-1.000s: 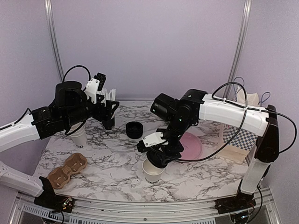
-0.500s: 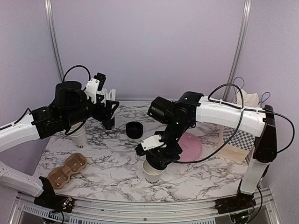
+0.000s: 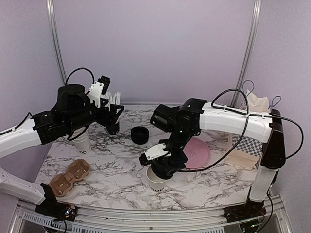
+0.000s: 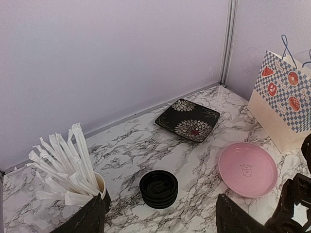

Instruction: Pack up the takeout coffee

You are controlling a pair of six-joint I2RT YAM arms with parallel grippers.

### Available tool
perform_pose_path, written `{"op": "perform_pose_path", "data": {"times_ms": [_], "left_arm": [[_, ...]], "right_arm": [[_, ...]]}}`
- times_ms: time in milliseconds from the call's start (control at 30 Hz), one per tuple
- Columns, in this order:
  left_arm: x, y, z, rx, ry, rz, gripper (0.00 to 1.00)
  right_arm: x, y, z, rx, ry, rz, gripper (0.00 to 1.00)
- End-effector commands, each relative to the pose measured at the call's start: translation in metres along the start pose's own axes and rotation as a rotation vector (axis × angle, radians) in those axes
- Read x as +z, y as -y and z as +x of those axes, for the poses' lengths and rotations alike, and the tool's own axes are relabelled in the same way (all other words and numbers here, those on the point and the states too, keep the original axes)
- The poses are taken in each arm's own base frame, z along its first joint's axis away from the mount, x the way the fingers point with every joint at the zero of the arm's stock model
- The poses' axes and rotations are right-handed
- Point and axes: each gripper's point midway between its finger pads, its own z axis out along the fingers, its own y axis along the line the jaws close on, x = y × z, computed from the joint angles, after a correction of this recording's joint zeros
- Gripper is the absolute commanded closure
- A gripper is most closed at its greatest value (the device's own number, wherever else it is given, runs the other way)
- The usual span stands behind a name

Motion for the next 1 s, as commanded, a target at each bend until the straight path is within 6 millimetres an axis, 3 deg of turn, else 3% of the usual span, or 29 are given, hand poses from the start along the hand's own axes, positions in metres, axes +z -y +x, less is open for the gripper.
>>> {"op": "perform_pose_path", "data": {"times_ms": [0, 233, 500, 767, 967], "left_arm": [[0.0, 0.001, -0.004, 0.009, 0.011, 0.009, 0.21], [0.001, 0.001, -0.004, 0.011, 0.009, 0.009, 0.21], [0.003, 0.002, -0.001, 0.015, -0.001, 0.01, 0.21], [0.003, 0.002, -0.001, 0.017, -0.001, 0.011, 0.21], [0.003, 0.002, 0.0, 0.02, -0.004, 0.013, 0.21]], "right_arm": [[-0.003, 0.005, -0.011, -0.004, 0.012, 0.022, 0.27], [-0.013, 0.011, -0.014, -0.013, 0.019, 0.067, 0.26], [-0.007, 0.012, -0.022, -0.028, 0.0, 0.064, 0.26], [-0.001, 0.01, -0.017, -0.035, -0.031, 0.068, 0.26], [-0.008, 0.01, -0.019, -0.043, -0.022, 0.082, 0.26]]}}
